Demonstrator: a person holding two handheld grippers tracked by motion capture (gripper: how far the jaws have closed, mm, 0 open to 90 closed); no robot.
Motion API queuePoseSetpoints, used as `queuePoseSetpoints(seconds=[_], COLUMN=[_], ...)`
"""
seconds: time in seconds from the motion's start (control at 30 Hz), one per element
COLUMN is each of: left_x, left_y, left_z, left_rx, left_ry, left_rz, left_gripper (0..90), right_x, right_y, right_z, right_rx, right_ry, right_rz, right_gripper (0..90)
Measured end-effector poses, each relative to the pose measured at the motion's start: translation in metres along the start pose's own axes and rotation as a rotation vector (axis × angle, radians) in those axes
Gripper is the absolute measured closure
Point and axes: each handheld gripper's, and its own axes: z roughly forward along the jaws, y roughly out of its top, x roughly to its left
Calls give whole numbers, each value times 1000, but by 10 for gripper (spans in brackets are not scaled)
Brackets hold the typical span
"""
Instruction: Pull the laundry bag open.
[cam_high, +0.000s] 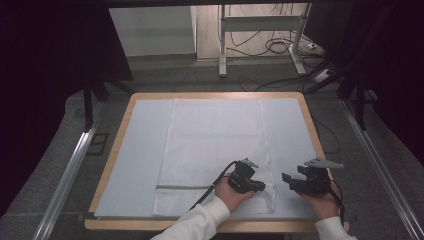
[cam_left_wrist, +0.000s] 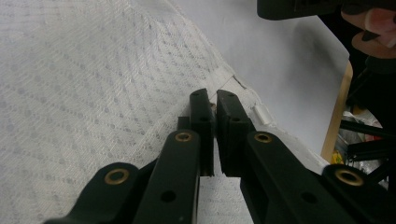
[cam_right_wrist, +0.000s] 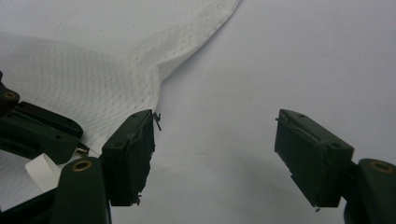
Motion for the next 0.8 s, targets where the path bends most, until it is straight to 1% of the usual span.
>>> queuePoseSetpoints(seconds=[0.17,0.27,0.5,0.53,0.57,0.8], left_x=[0,0,1,2,2,3], left_y=[-1,-1,-1,-1,-1,-3], left_z=[-2,-4,-15,-16,-17,-24], left_rx=[-9,-10,-37,-36,-44,-57], left_ry=[-11,-20,-47,-46,-49,-42], left_rz=[1,4,1,8,3,9], left_gripper=[873,873,873,873,873,873], right_x=[2,3,1,1,0,0], right_y=[0,0,-1,-1,-1,-2], right_z=[0,0,0,0,0,-1], right_rx=[-2,-1,2,2,1,5], right_ry=[32,39,30,29,28,20], right_rz=[8,8,11,13,13,14], right_gripper=[283,283,283,283,283,283])
